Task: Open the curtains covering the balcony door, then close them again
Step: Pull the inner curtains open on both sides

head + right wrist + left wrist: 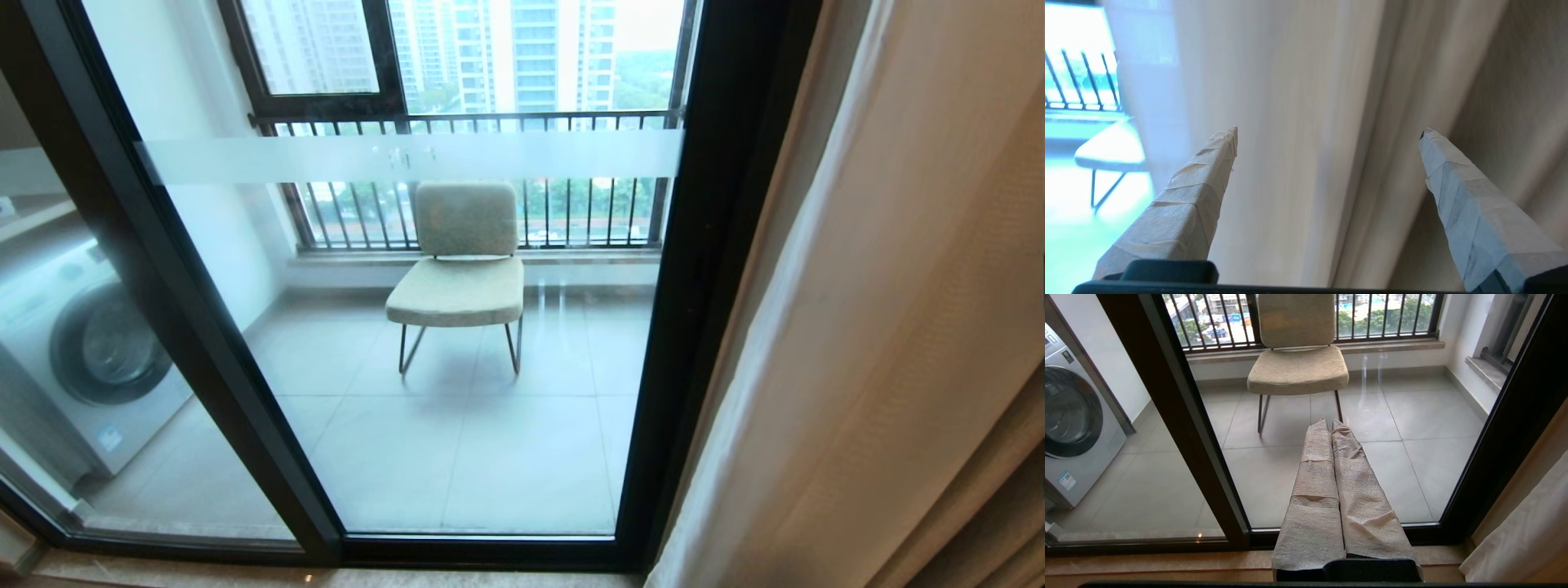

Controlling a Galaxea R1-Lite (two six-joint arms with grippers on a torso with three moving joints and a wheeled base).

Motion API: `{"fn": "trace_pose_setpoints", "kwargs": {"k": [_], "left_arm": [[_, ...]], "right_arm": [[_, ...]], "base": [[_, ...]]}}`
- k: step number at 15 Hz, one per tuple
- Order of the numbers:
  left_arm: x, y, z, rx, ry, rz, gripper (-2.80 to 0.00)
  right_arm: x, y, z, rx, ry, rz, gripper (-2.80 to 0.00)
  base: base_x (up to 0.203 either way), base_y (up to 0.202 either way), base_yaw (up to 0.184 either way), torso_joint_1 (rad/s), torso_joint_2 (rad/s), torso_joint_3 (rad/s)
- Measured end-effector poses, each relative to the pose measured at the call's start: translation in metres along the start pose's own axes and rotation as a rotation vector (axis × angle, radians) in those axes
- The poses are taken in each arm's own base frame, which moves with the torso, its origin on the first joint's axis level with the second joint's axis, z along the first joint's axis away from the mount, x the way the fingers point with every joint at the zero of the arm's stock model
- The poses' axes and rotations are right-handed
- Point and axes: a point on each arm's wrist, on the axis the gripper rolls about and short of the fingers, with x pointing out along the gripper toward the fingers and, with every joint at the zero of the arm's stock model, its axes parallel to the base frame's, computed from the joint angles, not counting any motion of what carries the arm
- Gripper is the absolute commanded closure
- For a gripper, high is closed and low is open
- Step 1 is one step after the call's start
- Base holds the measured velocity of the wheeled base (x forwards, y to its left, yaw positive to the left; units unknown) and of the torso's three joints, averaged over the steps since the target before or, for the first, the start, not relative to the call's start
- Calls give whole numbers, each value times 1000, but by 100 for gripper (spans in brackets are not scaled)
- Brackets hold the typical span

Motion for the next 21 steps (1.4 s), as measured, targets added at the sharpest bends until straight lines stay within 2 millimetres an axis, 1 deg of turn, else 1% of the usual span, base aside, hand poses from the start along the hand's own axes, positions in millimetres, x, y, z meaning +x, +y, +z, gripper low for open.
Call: {"fn": "trace_pose_setpoints", "kwargs": {"k": [1, 3, 5, 7, 10, 13, 16, 17, 19, 21], "left_arm": [[0, 0, 0, -1, 0, 0, 0], [0, 0, 0, 0, 0, 0, 0], [0, 0, 0, 0, 0, 0, 0], [0, 0, 0, 0, 0, 0, 0], [0, 0, 0, -1, 0, 0, 0], [0, 0, 0, 0, 0, 0, 0], [0, 0, 0, 0, 0, 0, 0], [0, 0, 0, -1, 0, 0, 0], [0, 0, 0, 0, 0, 0, 0], [0, 0, 0, 0, 0, 0, 0]], "right_arm": [[-13, 2, -4, 2, 16, 2, 0], [-33, 7, -12, 6, 31, 15, 0], [-46, 10, -14, 9, 22, 48, 0], [-54, 12, -18, 10, 22, 69, 0], [-63, 14, -32, 15, 45, 73, 0], [-71, 17, -52, 24, 82, 92, 0], [-84, 20, -74, 34, 118, 118, 0], [-89, 21, -83, 37, 140, 132, 0], [-102, 23, -107, 45, 199, 168, 0], [-112, 24, -122, 61, 203, 200, 0]], "base": [[0, 0, 0, 0, 0, 0], [0, 0, 0, 0, 0, 0], [0, 0, 0, 0, 0, 0], [0, 0, 0, 0, 0, 0], [0, 0, 0, 0, 0, 0], [0, 0, 0, 0, 0, 0], [0, 0, 0, 0, 0, 0], [0, 0, 0, 0, 0, 0], [0, 0, 0, 0, 0, 0], [0, 0, 0, 0, 0, 0]]}}
